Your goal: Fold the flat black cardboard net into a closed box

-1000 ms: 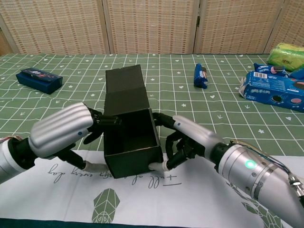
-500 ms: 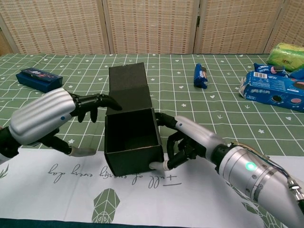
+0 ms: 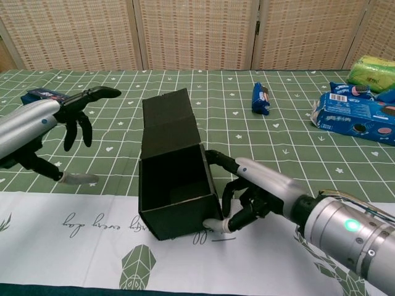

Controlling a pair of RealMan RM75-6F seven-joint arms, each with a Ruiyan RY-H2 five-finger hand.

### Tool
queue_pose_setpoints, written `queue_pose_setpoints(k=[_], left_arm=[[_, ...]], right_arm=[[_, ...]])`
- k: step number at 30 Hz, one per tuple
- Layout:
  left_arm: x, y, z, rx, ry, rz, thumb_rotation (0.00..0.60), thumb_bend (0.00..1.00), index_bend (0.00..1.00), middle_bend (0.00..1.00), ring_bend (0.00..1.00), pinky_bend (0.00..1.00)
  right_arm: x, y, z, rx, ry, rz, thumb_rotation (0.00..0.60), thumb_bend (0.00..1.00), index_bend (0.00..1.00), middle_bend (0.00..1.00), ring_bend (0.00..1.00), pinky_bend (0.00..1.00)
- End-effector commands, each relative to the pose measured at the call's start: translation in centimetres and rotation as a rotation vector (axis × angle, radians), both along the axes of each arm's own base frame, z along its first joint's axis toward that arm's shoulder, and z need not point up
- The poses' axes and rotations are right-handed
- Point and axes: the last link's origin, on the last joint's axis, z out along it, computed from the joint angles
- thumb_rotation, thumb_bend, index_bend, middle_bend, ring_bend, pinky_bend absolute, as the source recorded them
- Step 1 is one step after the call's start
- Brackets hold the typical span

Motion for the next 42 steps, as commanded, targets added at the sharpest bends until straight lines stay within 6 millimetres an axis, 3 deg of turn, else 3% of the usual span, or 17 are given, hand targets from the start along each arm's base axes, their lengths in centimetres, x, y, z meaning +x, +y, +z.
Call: queue_pose_setpoints(k=[1,7,11,15,19,23,27,42], left_arm=[[-1.0,-0.7,1.9,-0.106,-0.067,0.204,0.6,0.11,0.02,0.05,0.5,0.69],[-1.2,-1.9,2.3,-0.224,-0.161,0.336,0.6,0.11,0.0,0.03,0.5,0.69],[-1.1,-2.6,2.3,-0.293,-0.193,0.384,0.6,0.11,0.0,0.02,0.5,0.7],[-0.9,-3.2,2.0,-0.368,-0.224,0.426,0.6,0.11,0.0,0.0,0.5,0.7],[-0.5,-4.3,1.2,-0.499,-0.251,0.465,0.6,0.1,0.0,0.0,0.5,0.71],[-0.4,-4.7,0.4,-0.583,-0.25,0.494,0.6,0.09,0.0,0.0,0.51,0.73],[0.3,-4.6,-1.0,-0.616,-0.276,0.532,0.6,0.08,0.0,0.0,0.51,0.76],[3.8,-2.9,-5.1,-0.639,-0.342,0.563,0.6,0.07,0.0,0.0,0.53,0.8]], right_arm=[[-1.0,0.6,1.7,0.008,0.04,-0.011,0.6,0.24,0.0,0.0,0.54,0.85],[-2.9,0.7,4.7,-0.014,0.123,-0.016,0.6,0.22,0.0,0.0,0.53,0.84],[-3.1,0.6,6.2,-0.021,0.087,-0.05,0.6,0.12,0.0,0.0,0.53,0.84],[-1.9,-0.4,9.9,-0.092,0.02,-0.029,0.6,0.09,0.0,0.0,0.53,0.84],[-0.5,-2.1,15.0,-0.231,0.001,0.031,0.6,0.09,0.0,0.0,0.53,0.84],[-0.2,-3.0,18.1,-0.309,0.008,0.046,0.6,0.09,0.0,0.0,0.53,0.84],[-0.4,-3.0,19.2,-0.319,0.002,0.033,0.6,0.09,0.0,0.0,0.53,0.84],[-2.2,-2.4,19.0,-0.309,-0.02,0.002,0.6,0.09,0.0,0.0,0.53,0.84]])
